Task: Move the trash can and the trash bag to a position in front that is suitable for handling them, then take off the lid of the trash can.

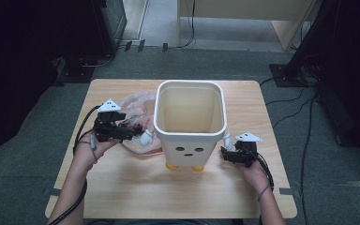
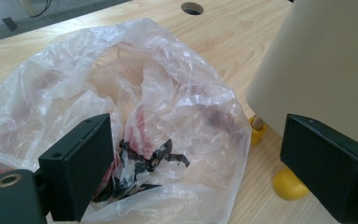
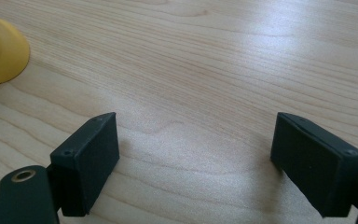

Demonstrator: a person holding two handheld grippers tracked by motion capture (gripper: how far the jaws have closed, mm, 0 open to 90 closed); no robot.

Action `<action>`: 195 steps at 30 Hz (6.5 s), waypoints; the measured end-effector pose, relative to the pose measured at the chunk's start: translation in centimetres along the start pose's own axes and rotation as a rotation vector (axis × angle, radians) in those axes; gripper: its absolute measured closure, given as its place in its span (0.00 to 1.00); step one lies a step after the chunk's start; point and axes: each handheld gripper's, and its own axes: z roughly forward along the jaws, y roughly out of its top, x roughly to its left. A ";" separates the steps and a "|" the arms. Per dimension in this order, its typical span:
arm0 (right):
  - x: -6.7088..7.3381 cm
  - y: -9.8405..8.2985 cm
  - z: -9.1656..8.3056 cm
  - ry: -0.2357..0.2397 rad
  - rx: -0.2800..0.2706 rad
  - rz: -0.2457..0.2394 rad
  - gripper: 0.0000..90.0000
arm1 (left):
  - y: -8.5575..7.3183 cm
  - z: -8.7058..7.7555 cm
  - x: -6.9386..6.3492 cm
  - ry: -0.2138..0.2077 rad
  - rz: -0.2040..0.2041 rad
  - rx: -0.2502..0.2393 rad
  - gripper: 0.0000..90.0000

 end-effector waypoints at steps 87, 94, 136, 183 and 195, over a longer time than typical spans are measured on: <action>0.1 -0.1 -0.1 0.008 0.002 -0.005 0.17 | 14.5 -3.4 -1.0 -0.096 0.099 -0.072 0.16; 0.2 -0.1 -0.1 0.008 0.002 -0.003 0.17 | 15.7 -3.6 -1.7 -0.106 0.113 -0.066 0.16; 0.2 -0.1 -0.1 0.009 0.003 -0.003 0.17 | 15.9 0.7 -5.9 -0.212 0.159 0.001 0.74; 0.2 0.0 0.0 0.017 0.001 -0.017 0.17 | 18.1 -4.0 -4.0 -0.257 0.090 -0.061 0.83; 0.2 0.0 0.0 0.017 0.001 -0.017 0.17 | 16.9 -6.1 -1.0 -0.214 0.071 -0.071 0.83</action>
